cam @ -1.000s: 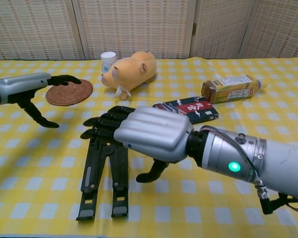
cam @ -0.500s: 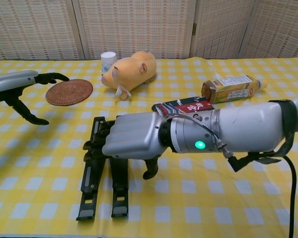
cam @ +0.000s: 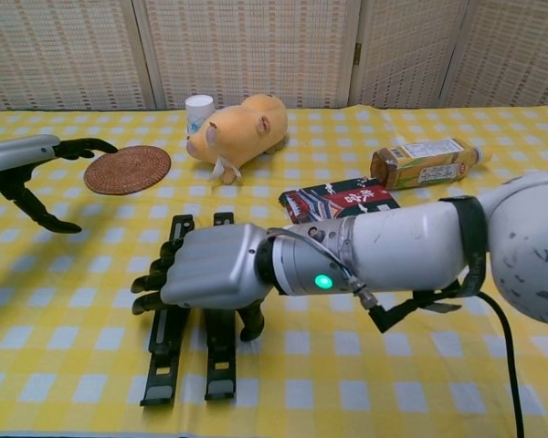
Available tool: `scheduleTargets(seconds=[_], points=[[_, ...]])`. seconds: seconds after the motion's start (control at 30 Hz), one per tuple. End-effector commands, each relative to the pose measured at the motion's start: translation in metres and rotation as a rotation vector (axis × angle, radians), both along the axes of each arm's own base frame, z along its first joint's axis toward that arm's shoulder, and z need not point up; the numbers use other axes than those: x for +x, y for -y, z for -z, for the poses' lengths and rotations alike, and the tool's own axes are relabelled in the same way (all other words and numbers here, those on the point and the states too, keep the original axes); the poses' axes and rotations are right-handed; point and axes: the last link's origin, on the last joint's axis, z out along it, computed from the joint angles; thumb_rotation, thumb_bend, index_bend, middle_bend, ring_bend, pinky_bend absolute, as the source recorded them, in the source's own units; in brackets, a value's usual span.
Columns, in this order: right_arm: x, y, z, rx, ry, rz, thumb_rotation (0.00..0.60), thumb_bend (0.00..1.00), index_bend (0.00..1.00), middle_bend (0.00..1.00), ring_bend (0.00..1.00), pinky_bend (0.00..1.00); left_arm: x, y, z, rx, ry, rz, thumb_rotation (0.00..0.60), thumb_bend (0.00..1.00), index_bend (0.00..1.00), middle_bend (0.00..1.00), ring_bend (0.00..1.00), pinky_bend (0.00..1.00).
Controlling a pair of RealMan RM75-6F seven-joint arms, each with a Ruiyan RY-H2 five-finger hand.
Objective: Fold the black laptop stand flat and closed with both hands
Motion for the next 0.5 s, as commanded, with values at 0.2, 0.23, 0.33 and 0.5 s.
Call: scheduleTargets(seconds=[0.2, 0.23, 0.33, 0.5], points=[[0.0105, 0.0011, 0.0038, 0.001, -0.009, -0.011, 0.6, 0.24, 0.0, 0.07, 0.0, 0.0, -0.0056, 0.0018, -0.0022, 0.001, 0.001, -0.01, 0.6, 0.2, 0.01, 0.0, 0.0, 0.0], [0.0107, 0.0015, 0.0043, 0.002, -0.014, -0.008, 0.6, 0.24, 0.01, 0.09, 0.0, 0.0, -0.0059, 0.0019, -0.0024, 0.001, 0.002, -0.01, 0.6, 0.2, 0.01, 0.0, 0.0, 0.0], [0.0115, 0.0022, 0.0064, 0.005, -0.024, 0.0, 0.6, 0.24, 0.05, 0.12, 0.0, 0.0, -0.0063, 0.0021, -0.0027, 0.0, 0.003, -0.011, 0.6, 0.2, 0.01, 0.0, 0.0, 0.0], [0.0151, 0.0019, 0.0078, 0.001, -0.014, -0.002, 0.6, 0.24, 0.11, 0.14, 0.0, 0.0, -0.0068, 0.0027, -0.0028, 0.001, 0.007, -0.011, 0.6, 0.2, 0.01, 0.0, 0.0, 0.0]])
